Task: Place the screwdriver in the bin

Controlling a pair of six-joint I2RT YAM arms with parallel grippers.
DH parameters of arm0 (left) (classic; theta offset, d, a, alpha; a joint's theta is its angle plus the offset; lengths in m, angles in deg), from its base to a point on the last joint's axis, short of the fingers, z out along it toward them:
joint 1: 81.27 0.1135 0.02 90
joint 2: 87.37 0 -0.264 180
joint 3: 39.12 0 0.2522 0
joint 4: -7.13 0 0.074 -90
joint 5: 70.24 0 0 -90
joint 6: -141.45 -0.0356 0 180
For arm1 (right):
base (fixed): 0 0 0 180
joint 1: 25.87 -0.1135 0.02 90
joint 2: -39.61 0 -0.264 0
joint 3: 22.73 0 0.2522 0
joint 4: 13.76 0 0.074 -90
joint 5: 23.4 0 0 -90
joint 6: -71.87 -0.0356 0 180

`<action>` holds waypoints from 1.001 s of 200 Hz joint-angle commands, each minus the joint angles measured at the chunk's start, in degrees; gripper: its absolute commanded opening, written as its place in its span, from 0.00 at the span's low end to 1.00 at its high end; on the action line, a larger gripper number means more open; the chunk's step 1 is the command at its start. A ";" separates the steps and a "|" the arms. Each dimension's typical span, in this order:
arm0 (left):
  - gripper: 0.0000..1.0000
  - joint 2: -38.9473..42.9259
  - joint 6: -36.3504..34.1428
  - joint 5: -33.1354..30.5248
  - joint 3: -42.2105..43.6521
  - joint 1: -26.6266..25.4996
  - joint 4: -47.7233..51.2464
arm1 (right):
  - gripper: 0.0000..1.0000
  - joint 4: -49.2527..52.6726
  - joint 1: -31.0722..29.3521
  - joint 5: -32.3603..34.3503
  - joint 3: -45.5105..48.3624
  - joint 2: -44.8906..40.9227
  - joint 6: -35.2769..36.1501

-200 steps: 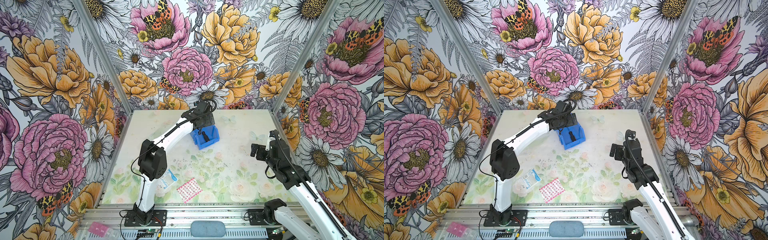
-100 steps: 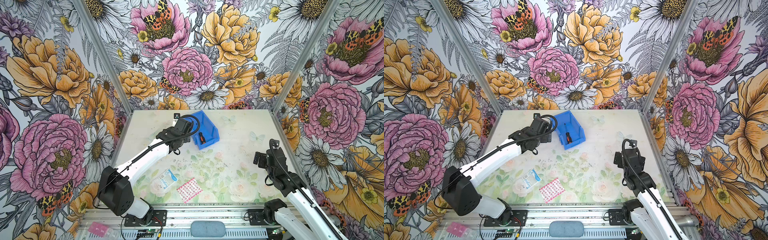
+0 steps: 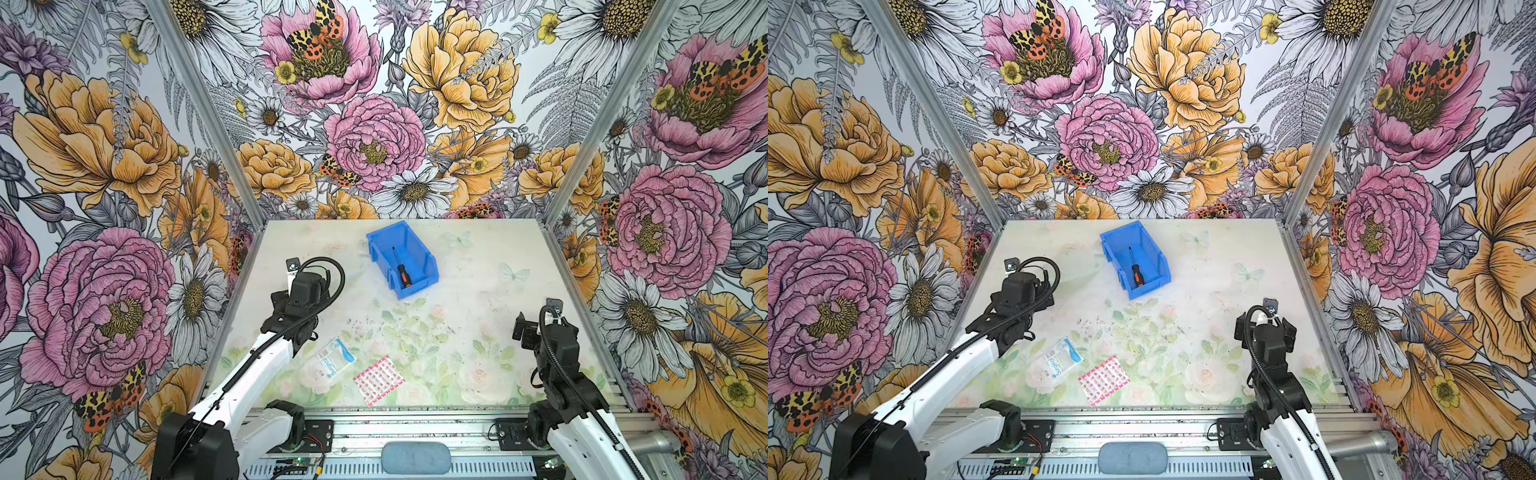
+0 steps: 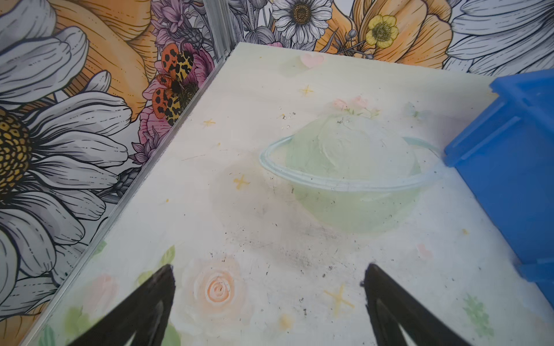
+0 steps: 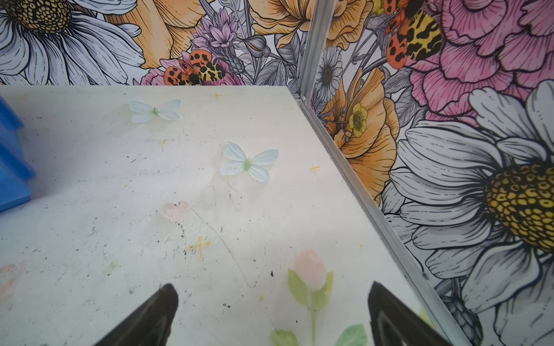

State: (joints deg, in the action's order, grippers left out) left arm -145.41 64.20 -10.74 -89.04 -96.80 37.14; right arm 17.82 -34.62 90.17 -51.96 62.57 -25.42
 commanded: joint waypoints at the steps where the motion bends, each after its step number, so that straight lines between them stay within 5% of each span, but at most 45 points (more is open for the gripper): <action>1: 0.99 5.14 -7.00 5.86 5.59 0.11 -11.81 | 1.00 -3.54 0.75 -3.15 0.20 0.65 2.10; 37: 0.99 15.28 -11.80 13.87 16.97 1.66 -21.40 | 0.99 -7.73 1.58 -4.86 1.77 3.96 2.36; 92: 0.99 19.39 -6.76 18.09 22.20 11.10 -22.49 | 1.00 -14.62 3.71 -10.07 3.16 9.52 3.82; 136: 0.99 15.12 -8.54 21.22 25.57 11.91 -32.56 | 1.00 -25.32 3.92 -9.63 4.68 14.53 4.47; 200: 0.99 -1.17 -11.88 24.16 22.00 13.85 -45.78 | 0.99 -35.30 5.09 -12.45 2.65 26.70 5.58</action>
State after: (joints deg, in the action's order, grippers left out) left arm -142.49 54.21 10.77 -64.76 -83.82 -0.15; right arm -10.37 -30.25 79.02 -47.85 85.96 -20.99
